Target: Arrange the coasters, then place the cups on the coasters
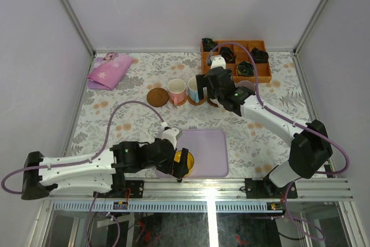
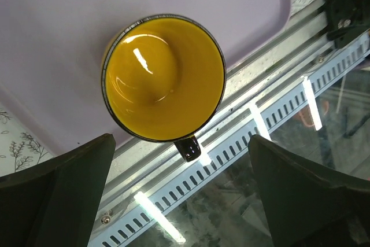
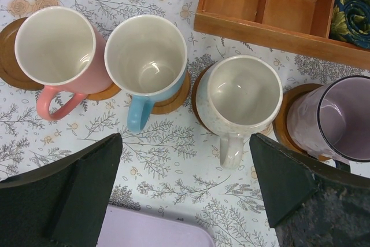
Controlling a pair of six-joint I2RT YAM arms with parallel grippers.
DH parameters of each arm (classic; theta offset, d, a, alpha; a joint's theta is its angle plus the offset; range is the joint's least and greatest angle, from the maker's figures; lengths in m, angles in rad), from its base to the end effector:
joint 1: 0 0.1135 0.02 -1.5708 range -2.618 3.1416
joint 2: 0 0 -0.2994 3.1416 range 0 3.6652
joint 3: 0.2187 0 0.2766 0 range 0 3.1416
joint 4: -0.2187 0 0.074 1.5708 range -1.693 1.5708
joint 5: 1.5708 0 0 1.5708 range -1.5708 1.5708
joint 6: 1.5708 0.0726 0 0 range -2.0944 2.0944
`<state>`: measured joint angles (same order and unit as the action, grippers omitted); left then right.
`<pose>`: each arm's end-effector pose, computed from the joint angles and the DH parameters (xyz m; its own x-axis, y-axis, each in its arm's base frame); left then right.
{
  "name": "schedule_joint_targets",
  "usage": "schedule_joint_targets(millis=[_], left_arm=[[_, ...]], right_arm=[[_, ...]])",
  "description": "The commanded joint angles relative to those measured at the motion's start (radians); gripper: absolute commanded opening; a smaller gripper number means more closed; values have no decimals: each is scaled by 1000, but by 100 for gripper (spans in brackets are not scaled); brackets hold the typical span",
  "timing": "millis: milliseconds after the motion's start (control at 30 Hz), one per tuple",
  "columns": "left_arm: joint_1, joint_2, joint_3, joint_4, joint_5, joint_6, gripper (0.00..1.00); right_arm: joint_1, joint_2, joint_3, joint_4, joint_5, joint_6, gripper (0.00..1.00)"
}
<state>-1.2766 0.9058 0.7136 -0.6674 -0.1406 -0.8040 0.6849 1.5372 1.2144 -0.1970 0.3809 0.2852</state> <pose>0.0698 -0.1951 0.2459 -0.8157 0.2333 -0.5293 0.4809 0.7821 -0.3964 0.3329 0.2370 0.3138 -0.4641 -0.0418 -0.8848 -0.2155 0.9742 0.0670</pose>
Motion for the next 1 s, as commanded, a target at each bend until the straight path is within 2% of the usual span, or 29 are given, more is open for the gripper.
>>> schedule_joint_targets(millis=[0, 267, 567, 700, 833, 967], left_arm=[[-75, 69, -9, -1, -91, -61, 100], [-120, 104, -68, 12, -147, -101, 100], [-122, 94, -154, 50, -219, -148, 99], [-121, 76, -155, 69, -263, -126, 86], [-120, 67, -164, 104, -287, -100, 63], [-121, 65, -176, 132, -288, -89, 59]], right_arm=[[-8, -38, 3, 44, -12, -6, 99], [-8, -54, -15, 48, 1, -8, 99], [-8, -41, -5, 52, 1, -11, 100], [-9, -30, 1, 50, -7, -6, 99], [-8, -21, 7, 45, -20, 1, 99], [-9, -17, 10, 42, -21, 2, 99]])
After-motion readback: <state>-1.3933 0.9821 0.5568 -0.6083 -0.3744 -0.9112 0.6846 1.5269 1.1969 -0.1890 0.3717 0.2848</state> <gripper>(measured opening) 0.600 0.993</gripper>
